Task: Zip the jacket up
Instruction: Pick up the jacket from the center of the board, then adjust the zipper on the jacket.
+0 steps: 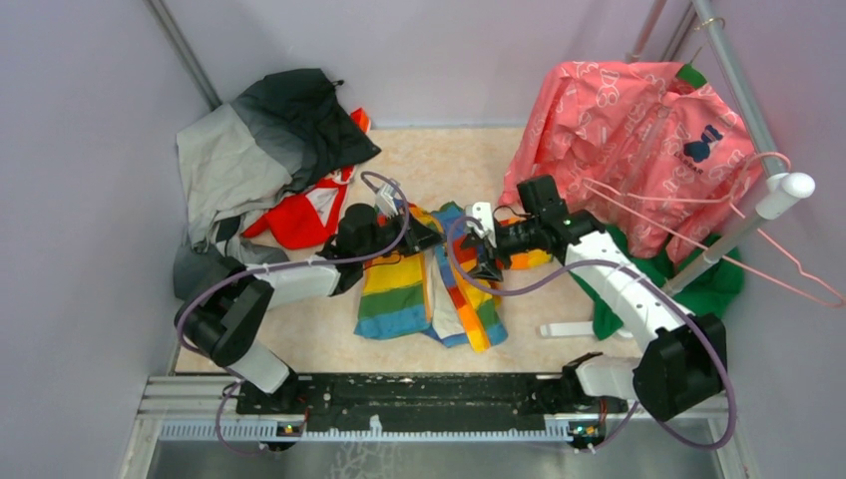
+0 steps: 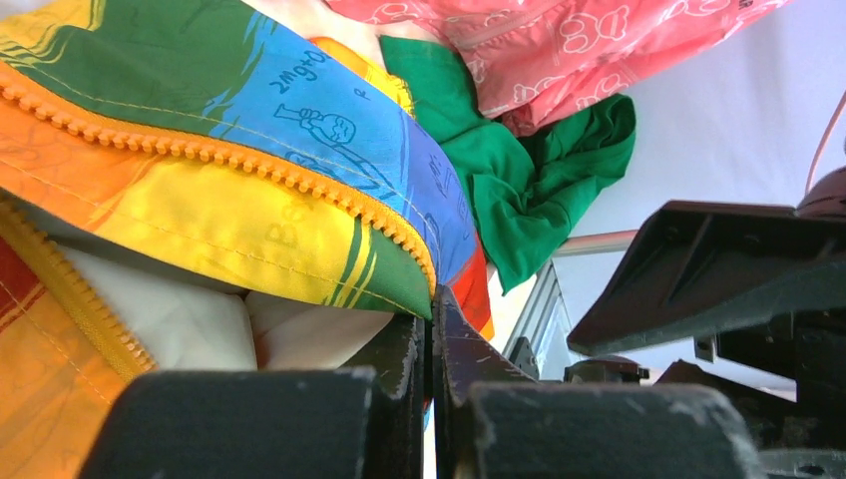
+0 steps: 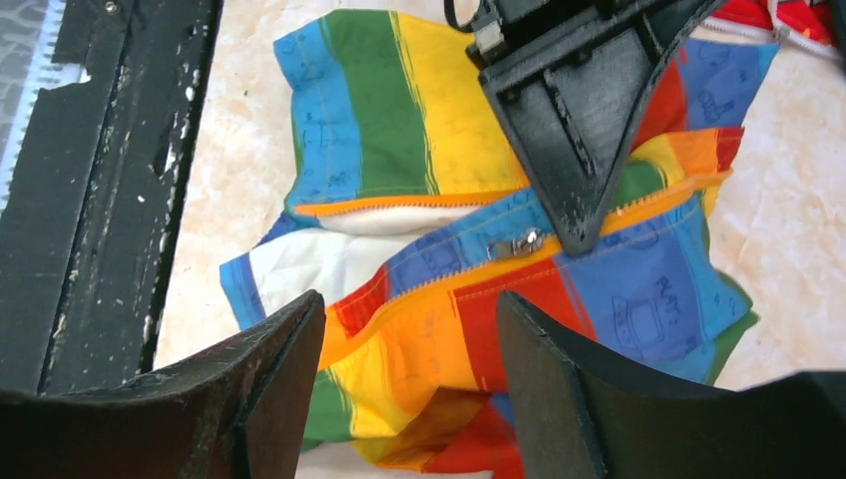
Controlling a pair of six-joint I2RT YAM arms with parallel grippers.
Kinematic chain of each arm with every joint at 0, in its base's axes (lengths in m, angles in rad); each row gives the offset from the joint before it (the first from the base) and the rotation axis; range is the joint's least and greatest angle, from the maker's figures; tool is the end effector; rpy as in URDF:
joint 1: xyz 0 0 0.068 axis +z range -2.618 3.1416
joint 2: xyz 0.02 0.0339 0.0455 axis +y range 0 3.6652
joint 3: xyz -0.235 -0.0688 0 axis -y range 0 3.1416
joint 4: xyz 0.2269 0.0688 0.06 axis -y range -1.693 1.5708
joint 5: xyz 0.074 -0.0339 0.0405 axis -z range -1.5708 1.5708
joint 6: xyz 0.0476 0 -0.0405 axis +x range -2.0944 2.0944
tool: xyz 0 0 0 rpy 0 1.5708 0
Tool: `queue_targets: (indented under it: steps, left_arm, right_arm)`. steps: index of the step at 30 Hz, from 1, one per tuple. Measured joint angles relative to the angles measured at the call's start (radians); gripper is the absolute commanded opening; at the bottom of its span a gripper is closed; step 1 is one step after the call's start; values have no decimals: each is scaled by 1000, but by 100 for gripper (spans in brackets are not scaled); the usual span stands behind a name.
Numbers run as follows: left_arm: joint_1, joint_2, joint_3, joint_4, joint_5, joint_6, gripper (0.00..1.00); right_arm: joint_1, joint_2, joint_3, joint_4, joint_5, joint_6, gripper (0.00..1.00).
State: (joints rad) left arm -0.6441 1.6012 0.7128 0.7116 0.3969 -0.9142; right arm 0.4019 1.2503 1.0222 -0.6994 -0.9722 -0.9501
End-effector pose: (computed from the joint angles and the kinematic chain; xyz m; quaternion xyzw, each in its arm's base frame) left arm 0.2551 -0.2146 0.1894 0.0242 0.7619 -0.5498 0.3415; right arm 0.2064 0.1305 0.2630 -0.6400 0.5619 0.3510 0.3890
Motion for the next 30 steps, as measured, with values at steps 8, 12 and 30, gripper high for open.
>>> queue_targets:
  steps: [8, 12, 30]
  left_arm:
    - [-41, -77, 18, -143, -115, -56, 0]
    - [-69, -105, 43, -236, -183, -96, 0]
    - [-134, -139, 85, -357, -304, -171, 0]
  right_arm:
    - [142, -4, -136, 274, 151, 172, 46]
    - [143, -4, -170, 349, 250, 233, 44]
    - [159, -15, -239, 554, 345, 374, 41]
